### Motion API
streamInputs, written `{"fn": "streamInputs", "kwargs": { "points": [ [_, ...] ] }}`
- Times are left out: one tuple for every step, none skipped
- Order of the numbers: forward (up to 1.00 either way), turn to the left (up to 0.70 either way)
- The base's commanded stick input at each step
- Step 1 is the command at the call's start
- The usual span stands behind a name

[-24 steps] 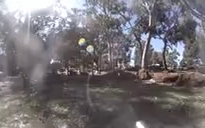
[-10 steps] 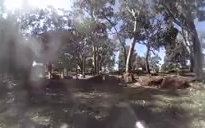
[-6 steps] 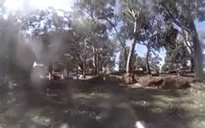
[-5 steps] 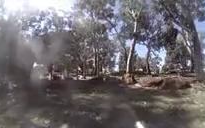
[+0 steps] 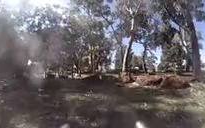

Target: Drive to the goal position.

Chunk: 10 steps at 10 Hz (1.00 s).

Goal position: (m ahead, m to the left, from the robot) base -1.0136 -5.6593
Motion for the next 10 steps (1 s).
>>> {"fn": "streamInputs", "kwargs": {
  "points": [
    [0.70, -0.27],
    [0.70, -0.27],
    [0.70, -0.27],
    [0.70, -0.27],
    [0.70, -0.27],
    [0.70, -0.27],
    [0.70, -0.27],
    [0.00, -0.45],
    [0.00, -0.45],
    [0.00, -0.45]
  ]
}}
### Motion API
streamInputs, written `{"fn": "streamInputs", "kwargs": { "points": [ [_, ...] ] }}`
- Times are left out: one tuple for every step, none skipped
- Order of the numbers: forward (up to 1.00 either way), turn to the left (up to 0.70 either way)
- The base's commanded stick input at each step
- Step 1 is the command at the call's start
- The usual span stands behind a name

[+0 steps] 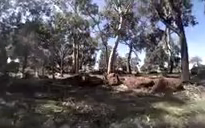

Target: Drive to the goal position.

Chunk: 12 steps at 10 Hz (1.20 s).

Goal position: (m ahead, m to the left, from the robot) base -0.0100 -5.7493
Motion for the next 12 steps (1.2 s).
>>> {"fn": "streamInputs", "kwargs": {
  "points": [
    [0.00, -0.45],
    [0.00, -0.45],
    [0.00, -0.45],
    [0.00, -0.45],
    [0.00, -0.45],
    [0.00, -0.45],
    [0.00, -0.45],
    [0.00, -0.45],
    [0.00, -0.45],
    [0.00, -0.45],
    [0.00, -0.45],
    [0.00, -0.45]
  ]
}}
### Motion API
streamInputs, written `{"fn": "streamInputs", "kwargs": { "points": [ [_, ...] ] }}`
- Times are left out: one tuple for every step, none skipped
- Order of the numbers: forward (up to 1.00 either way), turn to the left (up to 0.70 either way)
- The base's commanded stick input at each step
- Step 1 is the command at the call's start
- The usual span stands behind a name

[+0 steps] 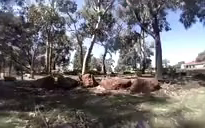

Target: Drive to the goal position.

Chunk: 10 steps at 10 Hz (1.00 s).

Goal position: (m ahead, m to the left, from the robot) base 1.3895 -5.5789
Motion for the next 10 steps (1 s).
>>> {"fn": "streamInputs", "kwargs": {
  "points": [
    [0.00, -0.45],
    [0.00, -0.45],
    [0.00, -0.45],
    [0.00, -0.45],
    [0.00, -0.45],
    [0.00, -0.45],
    [0.00, -0.45],
    [0.00, -0.45],
    [0.00, -0.45],
    [0.22, -0.39]
  ]
}}
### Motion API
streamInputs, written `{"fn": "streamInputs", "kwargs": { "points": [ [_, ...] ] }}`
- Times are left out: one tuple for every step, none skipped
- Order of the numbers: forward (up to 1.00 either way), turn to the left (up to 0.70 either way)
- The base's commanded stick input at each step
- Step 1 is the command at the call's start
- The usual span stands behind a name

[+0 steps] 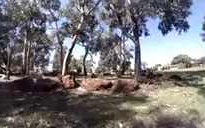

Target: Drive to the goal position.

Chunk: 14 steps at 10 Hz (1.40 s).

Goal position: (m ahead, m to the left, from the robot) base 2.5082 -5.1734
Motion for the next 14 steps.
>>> {"fn": "streamInputs", "kwargs": {
  "points": [
    [0.59, -0.30],
    [0.70, -0.27],
    [0.70, -0.27],
    [0.00, -0.45],
    [0.00, -0.45],
    [0.00, -0.45],
    [0.00, -0.45],
    [0.00, -0.45],
    [0.00, -0.45],
    [0.00, -0.45],
    [0.00, -0.45],
    [0.00, -0.45],
    [0.00, -0.45],
    [0.00, -0.43]
  ]
}}
